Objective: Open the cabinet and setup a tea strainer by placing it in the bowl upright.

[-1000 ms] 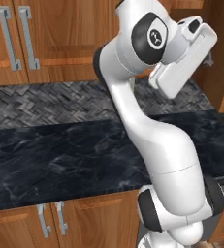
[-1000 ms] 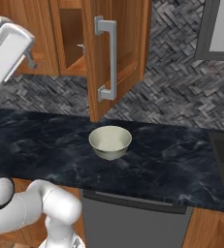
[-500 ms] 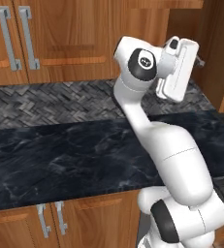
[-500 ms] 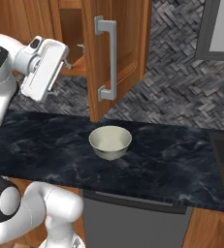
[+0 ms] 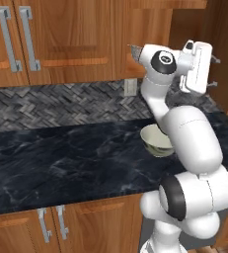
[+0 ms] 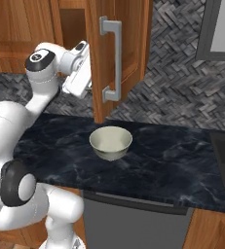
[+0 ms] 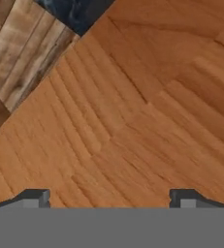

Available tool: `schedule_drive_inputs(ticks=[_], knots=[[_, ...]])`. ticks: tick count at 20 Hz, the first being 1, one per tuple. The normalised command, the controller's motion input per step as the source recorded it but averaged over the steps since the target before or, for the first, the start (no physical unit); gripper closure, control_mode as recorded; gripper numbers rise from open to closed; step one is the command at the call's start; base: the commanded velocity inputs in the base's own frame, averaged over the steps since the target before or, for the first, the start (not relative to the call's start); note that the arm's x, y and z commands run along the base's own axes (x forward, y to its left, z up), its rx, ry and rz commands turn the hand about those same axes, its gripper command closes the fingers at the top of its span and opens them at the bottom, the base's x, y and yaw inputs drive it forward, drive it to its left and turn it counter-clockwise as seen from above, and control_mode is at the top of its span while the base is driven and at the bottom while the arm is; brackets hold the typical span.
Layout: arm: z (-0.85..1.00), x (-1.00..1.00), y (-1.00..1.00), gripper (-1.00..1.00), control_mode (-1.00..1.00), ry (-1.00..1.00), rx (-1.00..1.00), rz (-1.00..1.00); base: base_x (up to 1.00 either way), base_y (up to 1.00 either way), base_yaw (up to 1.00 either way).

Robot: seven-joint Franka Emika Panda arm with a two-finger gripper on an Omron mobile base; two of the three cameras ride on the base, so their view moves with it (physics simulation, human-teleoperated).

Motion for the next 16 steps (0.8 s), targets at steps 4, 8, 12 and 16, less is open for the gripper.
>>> schedule_drive_inputs(ticks=[4,8,12,16], knots=[[-0.01,0.34,-0.92,-1.00,-1.00,0.22,0.00,-0.11,0.00,0.00,0.00],[-0.09,0.10,-0.91,-1.00,-1.00,0.03,0.04,0.00,0.00,0.00,0.00],[0.00,-0.02,0.09,-1.00,-1.00,0.00,0.01,0.00,0.00,0.00,0.00],[0.00,-0.05,0.62,-1.00,-1.00,-0.06,0.06,0.00,0.00,0.00,0.00]])
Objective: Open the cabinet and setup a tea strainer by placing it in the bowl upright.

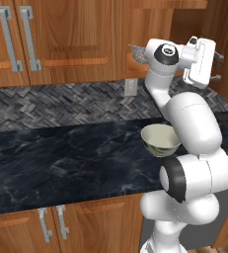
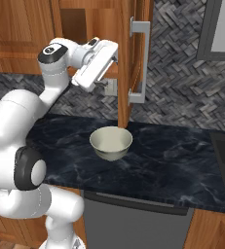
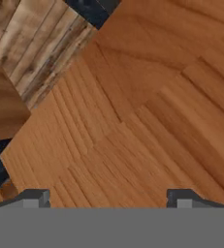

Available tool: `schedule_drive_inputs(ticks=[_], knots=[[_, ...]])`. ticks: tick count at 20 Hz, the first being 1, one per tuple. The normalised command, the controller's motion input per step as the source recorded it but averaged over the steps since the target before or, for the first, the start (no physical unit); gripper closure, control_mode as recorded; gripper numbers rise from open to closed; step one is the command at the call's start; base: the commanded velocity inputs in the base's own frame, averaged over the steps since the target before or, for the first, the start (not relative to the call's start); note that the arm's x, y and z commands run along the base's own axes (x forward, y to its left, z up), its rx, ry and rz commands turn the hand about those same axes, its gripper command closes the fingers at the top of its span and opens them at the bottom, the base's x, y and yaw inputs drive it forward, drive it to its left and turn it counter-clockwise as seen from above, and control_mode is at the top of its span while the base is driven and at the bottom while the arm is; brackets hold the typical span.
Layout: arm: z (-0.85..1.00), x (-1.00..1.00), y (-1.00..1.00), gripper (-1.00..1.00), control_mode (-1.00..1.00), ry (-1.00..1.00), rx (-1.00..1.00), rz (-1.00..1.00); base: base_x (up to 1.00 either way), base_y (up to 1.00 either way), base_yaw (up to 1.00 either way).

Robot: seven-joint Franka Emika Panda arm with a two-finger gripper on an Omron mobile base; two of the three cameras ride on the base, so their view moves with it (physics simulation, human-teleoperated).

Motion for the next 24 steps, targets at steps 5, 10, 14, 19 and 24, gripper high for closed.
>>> schedule_drive_inputs(ticks=[5,10,14,19,24], knots=[[-0.03,0.01,0.57,-1.00,-1.00,-0.16,0.26,0.02,0.00,0.00,0.00],[0.00,0.28,0.55,-1.00,-1.00,-0.09,0.39,0.24,0.00,0.00,0.00],[0.00,0.35,0.58,-1.00,-1.00,-0.23,0.31,0.33,0.00,0.00,0.00],[0.00,0.44,0.37,-1.00,-1.00,-0.48,0.25,0.45,0.00,0.00,0.00],[0.00,0.40,0.04,-1.00,-1.00,-0.48,0.42,0.36,0.00,0.00,0.00]])
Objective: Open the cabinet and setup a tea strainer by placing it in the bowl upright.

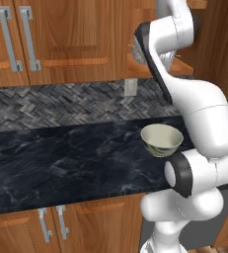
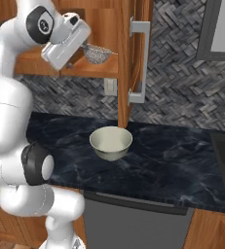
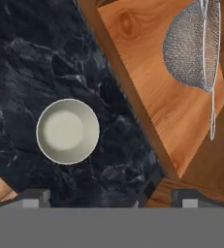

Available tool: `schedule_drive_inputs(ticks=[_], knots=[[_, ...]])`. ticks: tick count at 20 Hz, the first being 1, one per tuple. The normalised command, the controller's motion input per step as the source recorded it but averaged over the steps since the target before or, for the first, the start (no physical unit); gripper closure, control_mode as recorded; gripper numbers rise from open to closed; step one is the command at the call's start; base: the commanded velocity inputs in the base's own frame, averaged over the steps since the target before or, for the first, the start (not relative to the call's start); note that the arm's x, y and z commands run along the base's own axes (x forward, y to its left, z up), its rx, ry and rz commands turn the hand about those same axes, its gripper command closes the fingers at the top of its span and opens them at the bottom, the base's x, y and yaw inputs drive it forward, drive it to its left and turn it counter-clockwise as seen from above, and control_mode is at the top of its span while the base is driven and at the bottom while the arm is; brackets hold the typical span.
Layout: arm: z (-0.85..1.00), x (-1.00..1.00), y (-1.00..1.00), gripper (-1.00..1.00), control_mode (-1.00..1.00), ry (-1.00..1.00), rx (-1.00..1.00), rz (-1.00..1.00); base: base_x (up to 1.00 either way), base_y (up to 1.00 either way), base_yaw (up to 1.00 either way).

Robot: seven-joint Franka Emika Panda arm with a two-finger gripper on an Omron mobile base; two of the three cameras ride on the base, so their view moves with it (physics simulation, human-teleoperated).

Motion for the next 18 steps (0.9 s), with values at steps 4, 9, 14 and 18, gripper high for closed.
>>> schedule_drive_inputs(ticks=[4,9,14,18], knots=[[0.00,0.39,0.00,-1.00,-1.00,-0.48,0.48,0.33,0.00,0.00,0.00],[-0.04,0.37,0.00,-1.00,-1.00,-0.15,0.28,0.40,0.00,0.00,0.00],[-0.05,0.14,0.01,-1.00,-1.00,-0.11,0.08,0.36,0.00,0.00,0.00],[0.02,0.02,0.35,-1.00,-1.00,-0.02,-0.21,-0.01,0.00,0.00,0.00]])
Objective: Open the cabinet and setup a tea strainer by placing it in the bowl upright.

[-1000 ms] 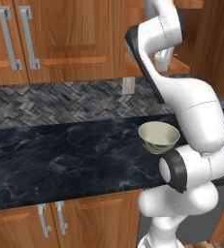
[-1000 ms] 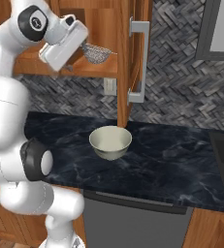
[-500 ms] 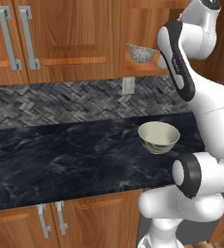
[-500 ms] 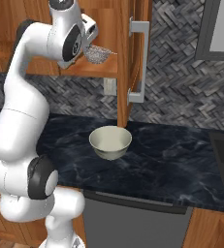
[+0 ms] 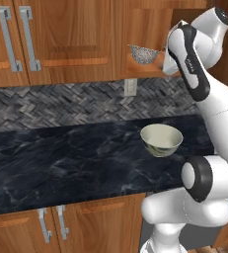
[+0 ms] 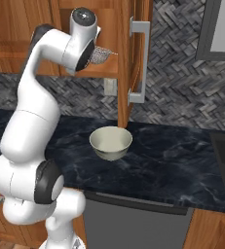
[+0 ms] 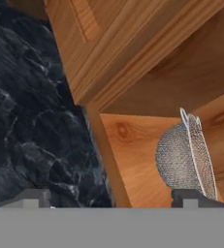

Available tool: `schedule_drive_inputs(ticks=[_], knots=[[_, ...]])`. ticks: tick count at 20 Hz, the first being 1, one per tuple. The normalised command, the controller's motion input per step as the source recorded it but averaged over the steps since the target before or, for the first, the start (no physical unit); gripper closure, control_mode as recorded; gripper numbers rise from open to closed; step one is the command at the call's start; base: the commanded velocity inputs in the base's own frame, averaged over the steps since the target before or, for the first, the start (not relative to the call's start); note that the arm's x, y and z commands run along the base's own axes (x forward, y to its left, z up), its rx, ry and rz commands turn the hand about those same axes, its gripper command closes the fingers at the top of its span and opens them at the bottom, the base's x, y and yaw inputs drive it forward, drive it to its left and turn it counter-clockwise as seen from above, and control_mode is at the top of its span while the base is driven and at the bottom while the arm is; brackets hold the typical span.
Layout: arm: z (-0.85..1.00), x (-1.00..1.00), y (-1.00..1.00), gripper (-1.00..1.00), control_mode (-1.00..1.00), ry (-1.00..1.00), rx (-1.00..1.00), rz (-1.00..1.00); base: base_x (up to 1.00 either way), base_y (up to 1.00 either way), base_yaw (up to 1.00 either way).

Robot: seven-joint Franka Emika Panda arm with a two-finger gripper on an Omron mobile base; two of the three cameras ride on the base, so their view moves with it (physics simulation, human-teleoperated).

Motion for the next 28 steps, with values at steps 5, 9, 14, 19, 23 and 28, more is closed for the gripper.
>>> schedule_drive_inputs(ticks=[5,9,14,19,23,28], knots=[[0.08,0.26,0.03,-1.00,-1.00,0.08,0.02,0.00,0.00,0.00,0.00],[0.01,0.44,0.00,-1.00,-1.00,0.16,0.09,-0.13,0.00,0.00,0.00],[0.00,0.12,0.00,-1.00,-1.00,0.10,0.00,-0.26,0.00,0.00,0.00],[-0.04,0.13,-0.02,-1.00,-1.00,0.00,-0.19,-0.23,0.00,0.00,0.00],[-0.05,0.20,0.00,-1.00,-1.00,0.00,-0.28,-0.17,0.00,0.00,0.00],[0.00,0.23,0.00,-1.00,-1.00,0.00,-0.09,-0.04,0.00,0.00,0.00]])
